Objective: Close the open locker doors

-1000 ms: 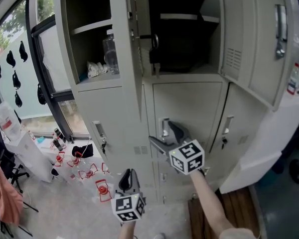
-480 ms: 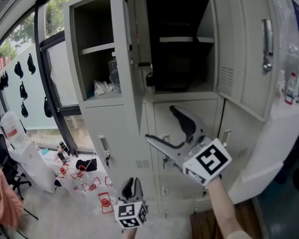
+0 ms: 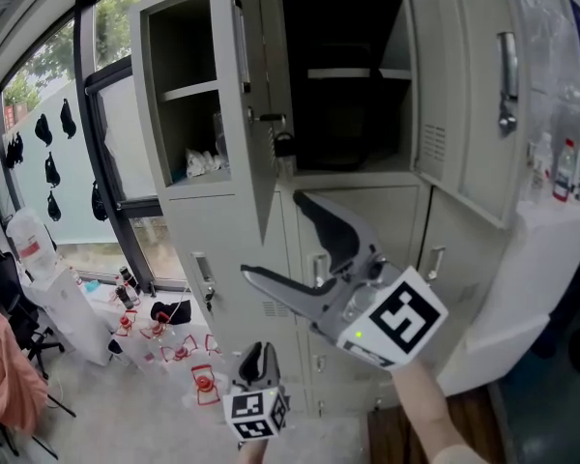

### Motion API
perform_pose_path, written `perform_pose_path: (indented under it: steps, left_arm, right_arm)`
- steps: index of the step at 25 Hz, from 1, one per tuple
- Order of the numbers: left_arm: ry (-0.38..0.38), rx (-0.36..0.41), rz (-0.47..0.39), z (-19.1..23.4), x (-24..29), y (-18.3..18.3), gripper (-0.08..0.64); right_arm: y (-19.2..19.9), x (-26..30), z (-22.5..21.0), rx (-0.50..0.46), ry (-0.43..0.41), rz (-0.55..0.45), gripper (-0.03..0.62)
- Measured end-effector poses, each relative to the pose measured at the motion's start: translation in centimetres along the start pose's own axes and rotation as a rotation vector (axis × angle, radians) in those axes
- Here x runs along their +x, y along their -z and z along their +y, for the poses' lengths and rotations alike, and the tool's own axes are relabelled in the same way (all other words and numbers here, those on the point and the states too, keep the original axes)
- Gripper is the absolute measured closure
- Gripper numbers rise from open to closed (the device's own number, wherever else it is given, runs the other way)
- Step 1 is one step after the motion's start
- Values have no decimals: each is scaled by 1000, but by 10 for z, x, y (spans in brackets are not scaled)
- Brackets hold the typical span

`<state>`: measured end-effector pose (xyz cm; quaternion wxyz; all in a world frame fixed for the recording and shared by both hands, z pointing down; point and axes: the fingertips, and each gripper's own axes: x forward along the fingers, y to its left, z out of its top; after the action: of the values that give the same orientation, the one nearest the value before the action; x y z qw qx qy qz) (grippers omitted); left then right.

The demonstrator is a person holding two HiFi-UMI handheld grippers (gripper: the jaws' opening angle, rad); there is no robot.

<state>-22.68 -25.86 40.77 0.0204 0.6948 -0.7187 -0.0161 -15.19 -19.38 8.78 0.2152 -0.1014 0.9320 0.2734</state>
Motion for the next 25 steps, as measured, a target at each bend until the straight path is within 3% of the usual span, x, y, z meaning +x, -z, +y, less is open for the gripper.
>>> perform_pose_path:
  steps: [8, 19, 25]
  left_arm:
    - [-63, -22, 9, 20, -20, 8, 512]
    - [-124, -51, -9, 62, -24, 8, 511]
    - [-139, -63, 1, 83, -16, 14, 511]
  right_arm:
    - [5, 19, 23, 17, -70, -11, 216]
    - [18, 47, 37, 4, -91, -30, 216]
    - [25, 62, 28, 49, -75, -51, 218]
